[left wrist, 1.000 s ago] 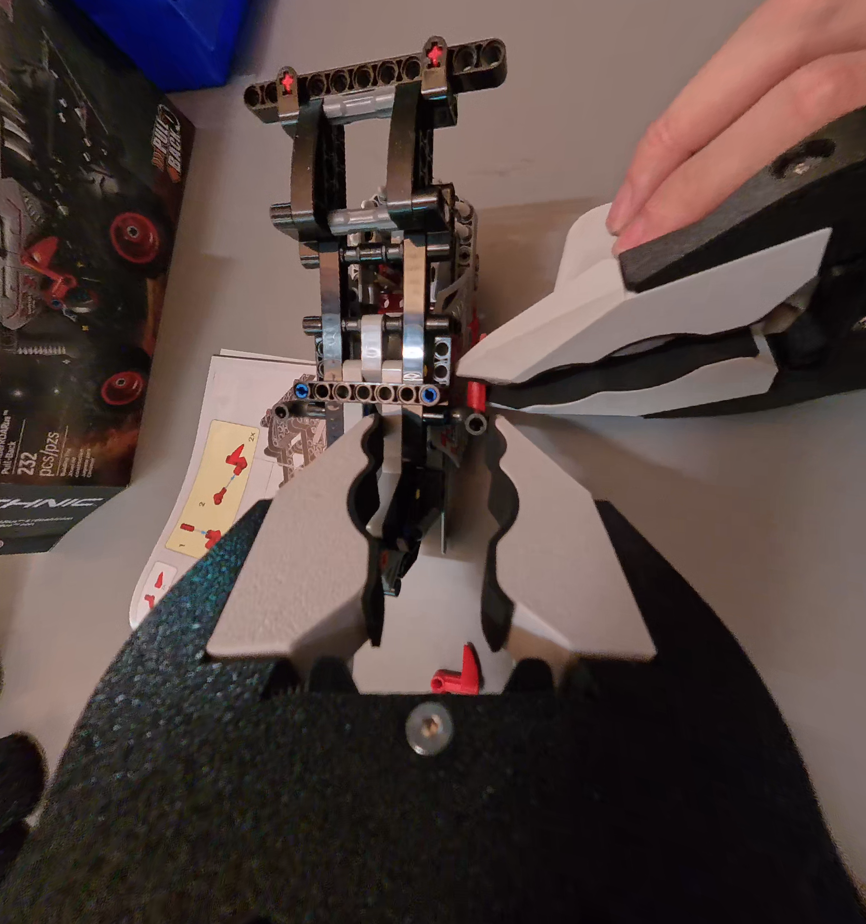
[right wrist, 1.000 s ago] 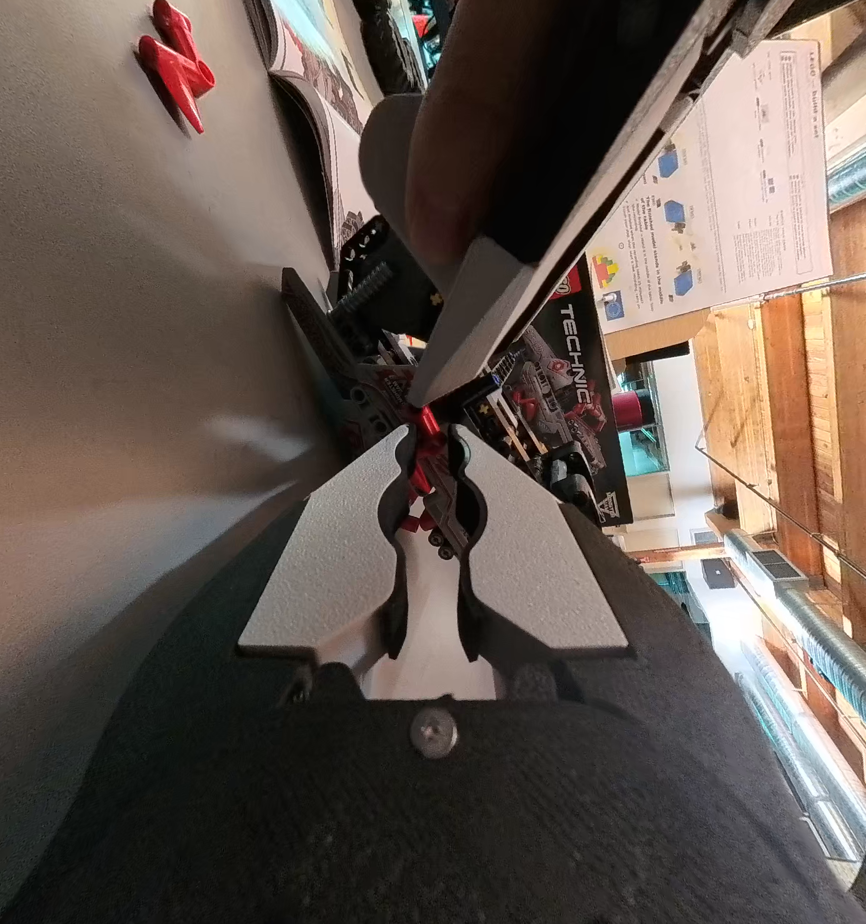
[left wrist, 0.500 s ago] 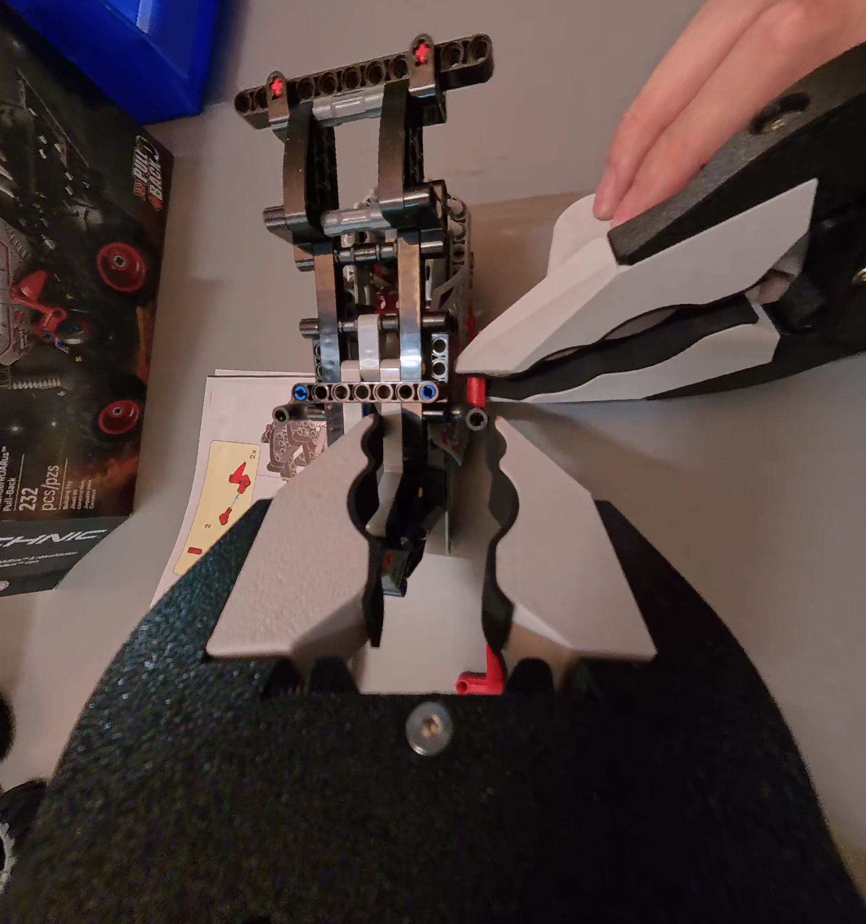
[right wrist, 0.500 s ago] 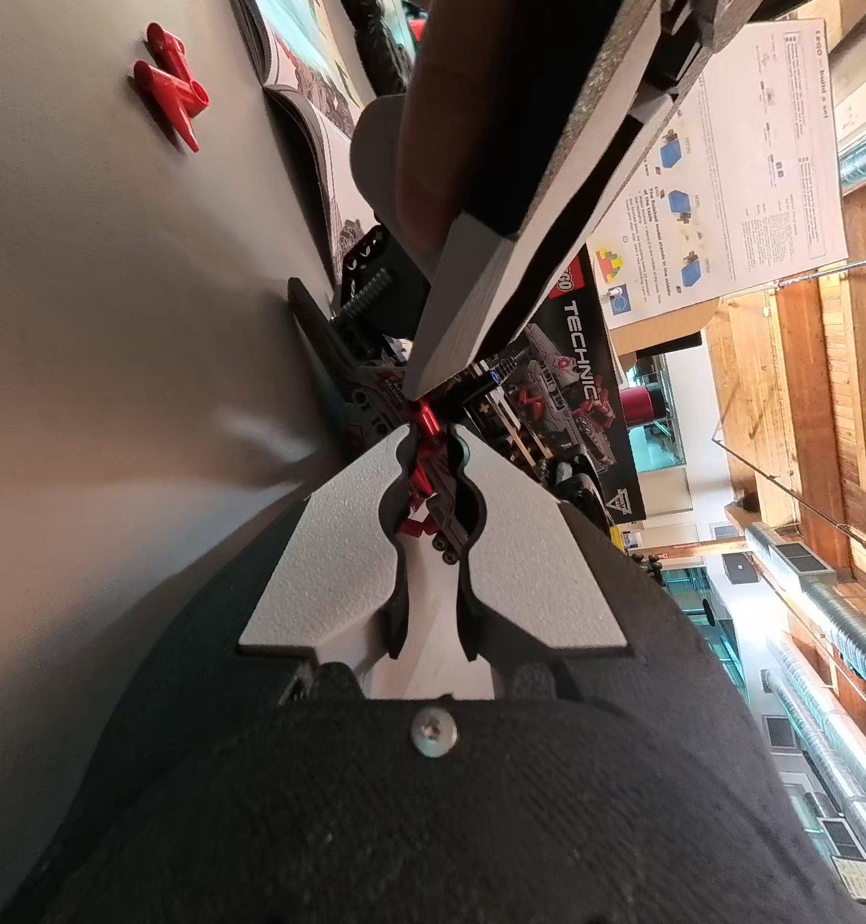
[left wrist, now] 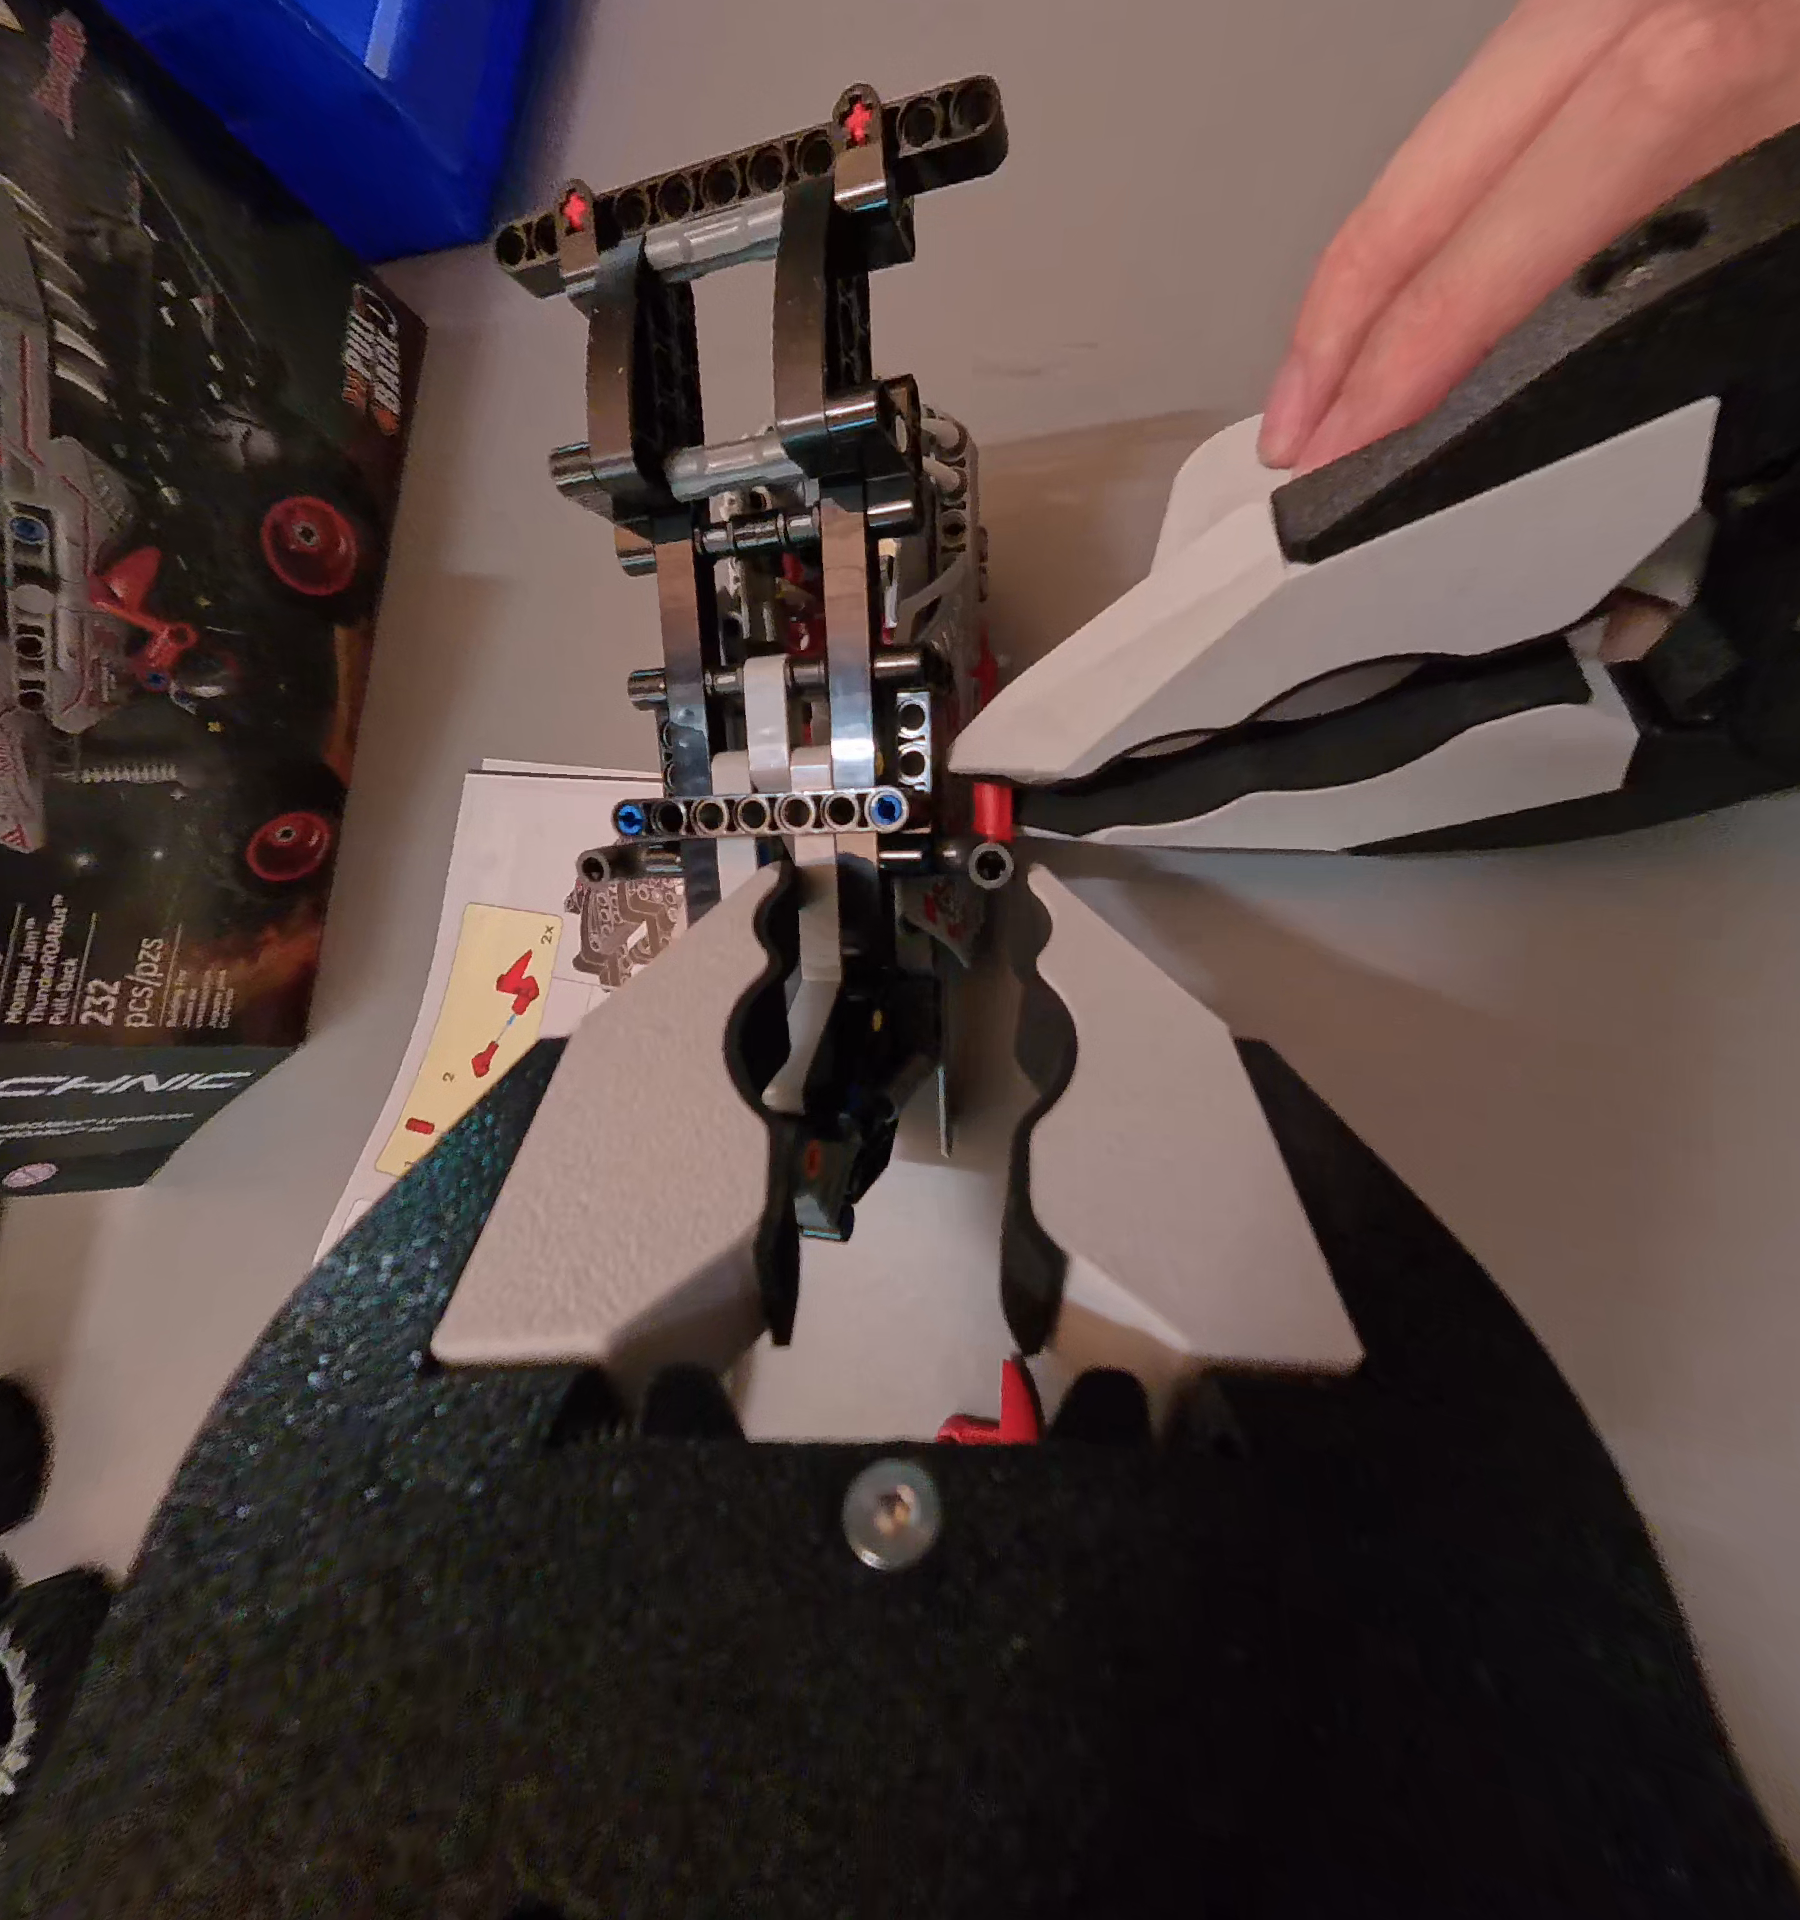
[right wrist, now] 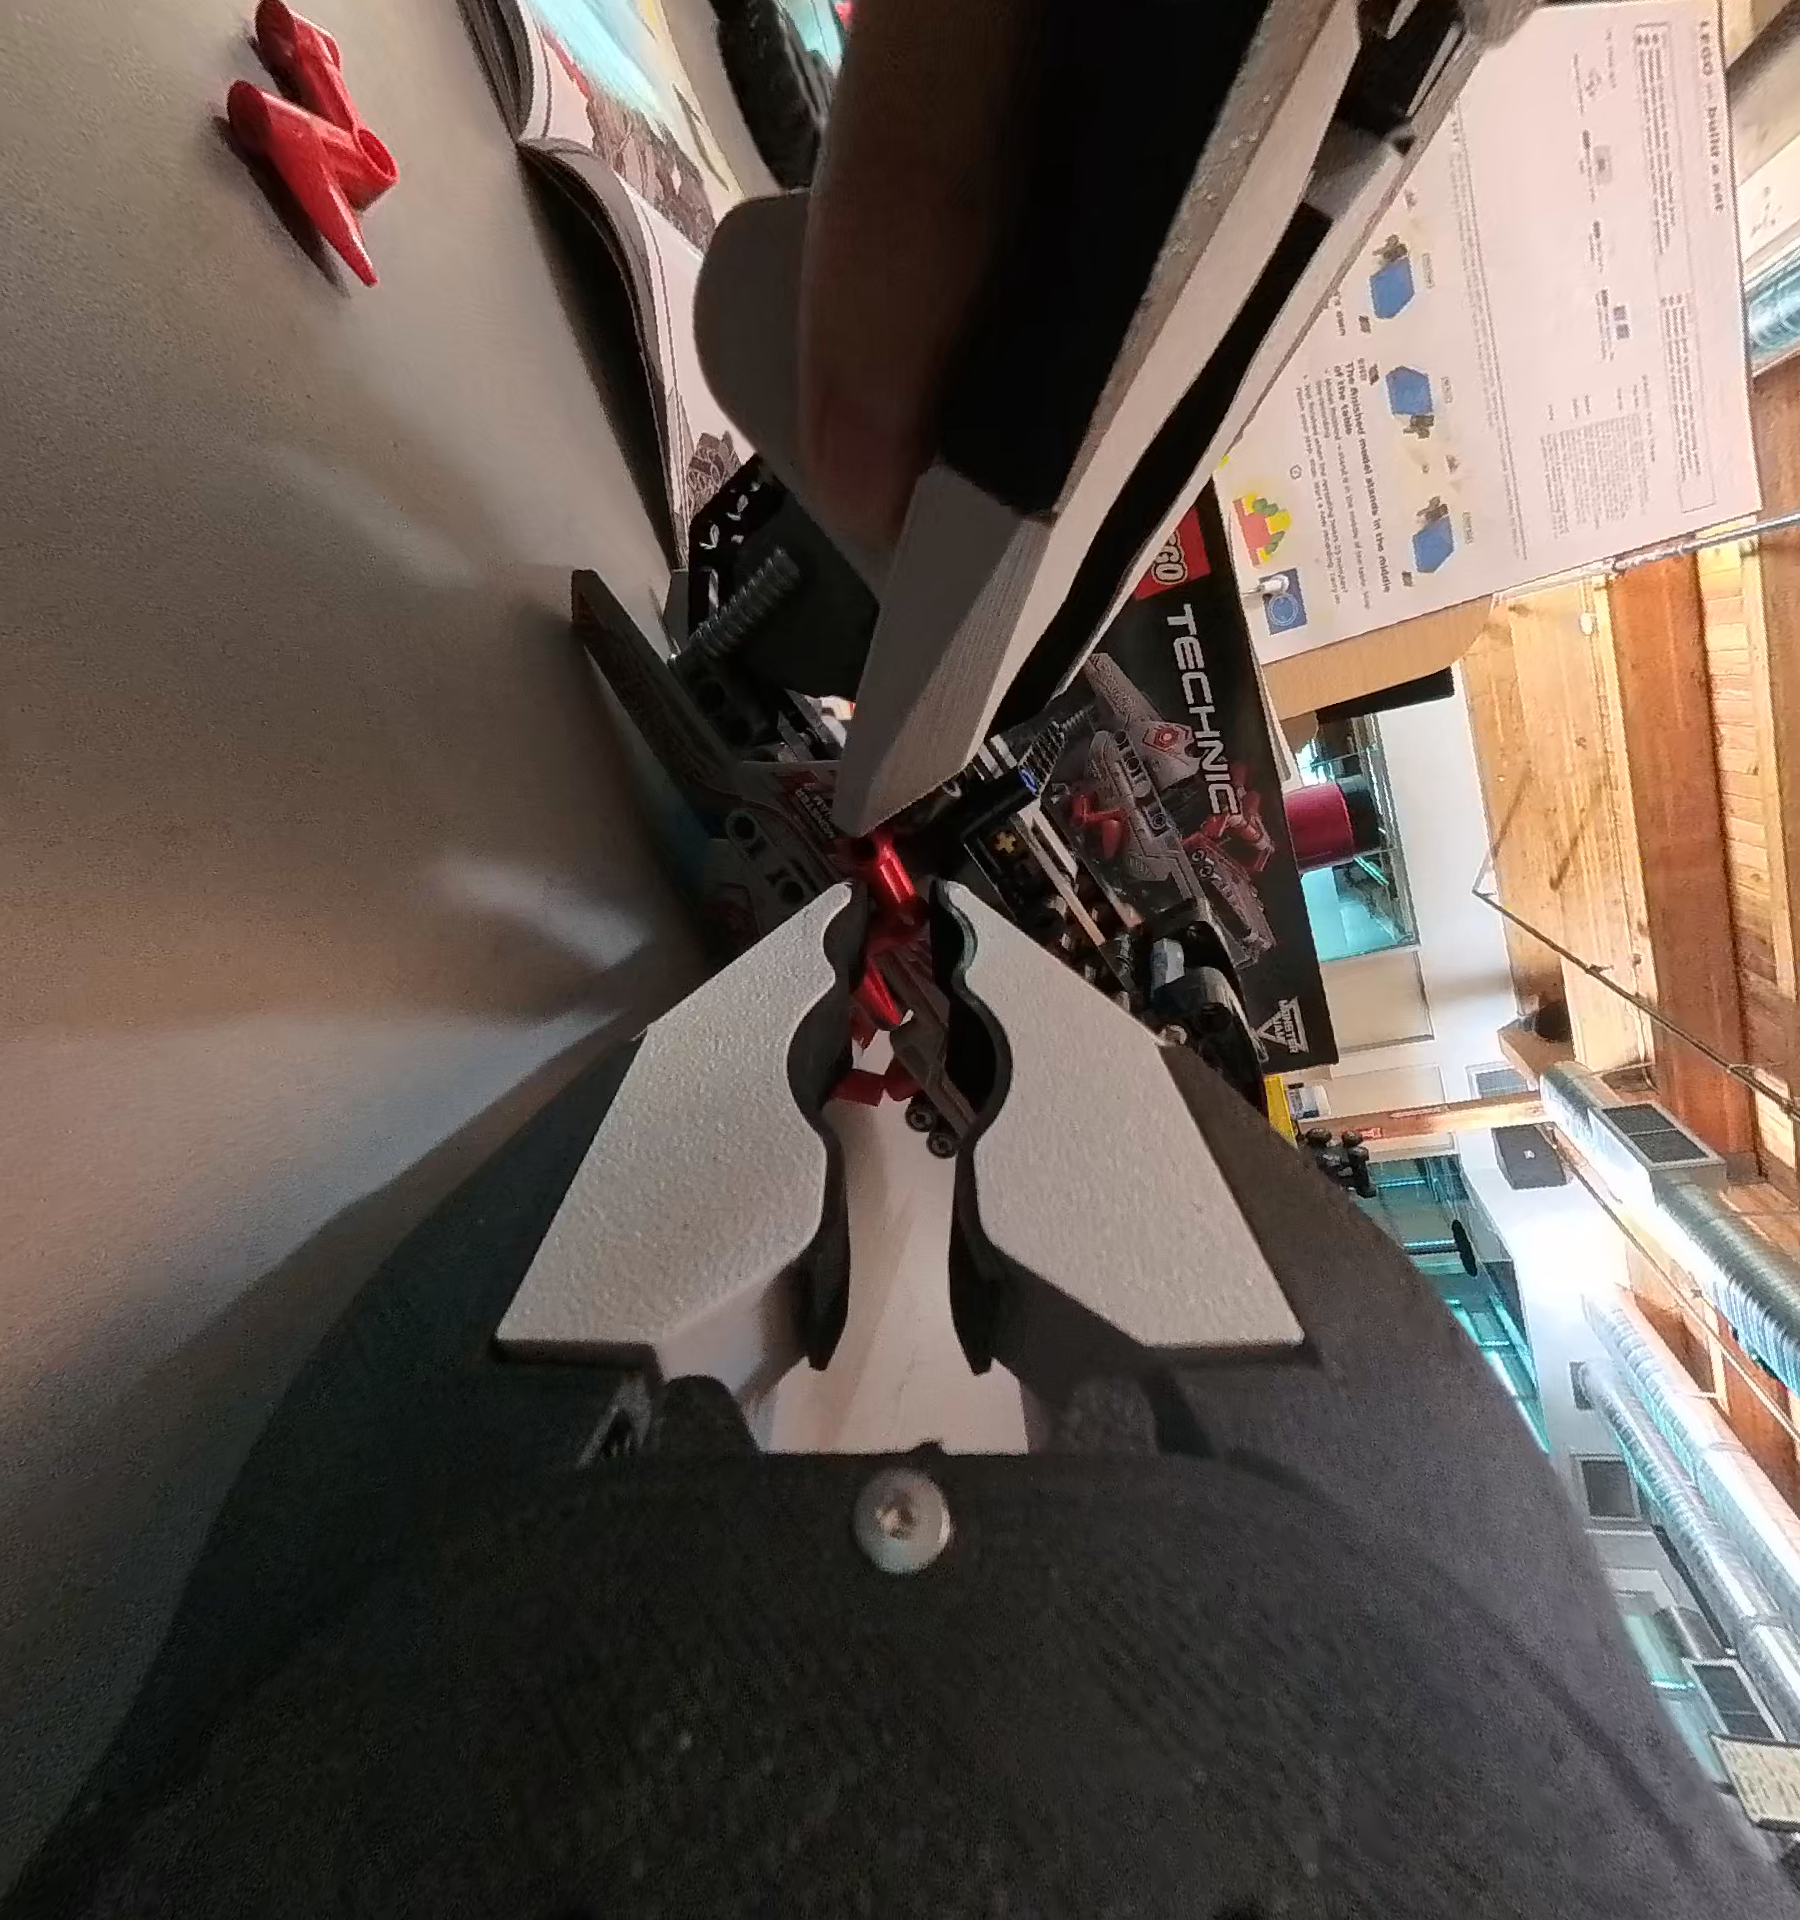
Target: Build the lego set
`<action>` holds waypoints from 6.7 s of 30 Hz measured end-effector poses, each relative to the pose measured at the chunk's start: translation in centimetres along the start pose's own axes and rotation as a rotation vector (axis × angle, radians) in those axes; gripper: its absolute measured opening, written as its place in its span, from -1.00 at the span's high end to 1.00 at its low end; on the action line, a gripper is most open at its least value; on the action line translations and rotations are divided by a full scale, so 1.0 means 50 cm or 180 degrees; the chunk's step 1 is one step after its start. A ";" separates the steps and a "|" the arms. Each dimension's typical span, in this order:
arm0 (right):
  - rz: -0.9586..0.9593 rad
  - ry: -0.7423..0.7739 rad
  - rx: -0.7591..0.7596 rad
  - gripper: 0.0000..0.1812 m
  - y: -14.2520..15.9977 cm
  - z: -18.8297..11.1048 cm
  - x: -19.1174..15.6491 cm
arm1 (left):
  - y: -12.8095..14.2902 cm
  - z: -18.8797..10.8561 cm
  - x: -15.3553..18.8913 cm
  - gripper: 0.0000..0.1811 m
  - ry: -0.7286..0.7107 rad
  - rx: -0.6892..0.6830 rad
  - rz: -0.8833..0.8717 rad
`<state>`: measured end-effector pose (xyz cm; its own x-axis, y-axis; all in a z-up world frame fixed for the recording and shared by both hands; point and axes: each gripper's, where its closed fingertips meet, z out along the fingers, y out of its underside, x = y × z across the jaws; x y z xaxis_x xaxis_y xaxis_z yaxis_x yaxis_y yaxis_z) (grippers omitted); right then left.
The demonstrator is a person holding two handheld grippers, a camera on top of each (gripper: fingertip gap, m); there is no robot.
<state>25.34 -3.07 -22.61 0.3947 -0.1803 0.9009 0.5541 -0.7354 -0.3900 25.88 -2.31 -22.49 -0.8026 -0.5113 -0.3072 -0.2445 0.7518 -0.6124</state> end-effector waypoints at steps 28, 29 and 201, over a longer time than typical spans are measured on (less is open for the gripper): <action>0.0290 -0.0074 0.0030 0.89 0.011 0.000 0.005 | -0.005 0.000 -0.001 0.56 -0.0204 0.0103 -0.0157; 0.0304 -0.0075 0.0036 0.90 0.010 0.001 0.004 | -0.005 0.001 -0.003 0.58 -0.0275 0.0107 -0.0115; 0.0903 0.0025 -0.0358 0.80 0.101 -0.006 0.027 | 0.030 -0.019 -0.074 0.58 -0.0260 0.0383 -0.0600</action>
<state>28.46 -7.20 -23.28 0.5163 -0.3936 0.7606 0.3376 -0.7227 -0.6031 27.97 1.09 -21.58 -0.7011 -0.6735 -0.2342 -0.3153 0.5874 -0.7453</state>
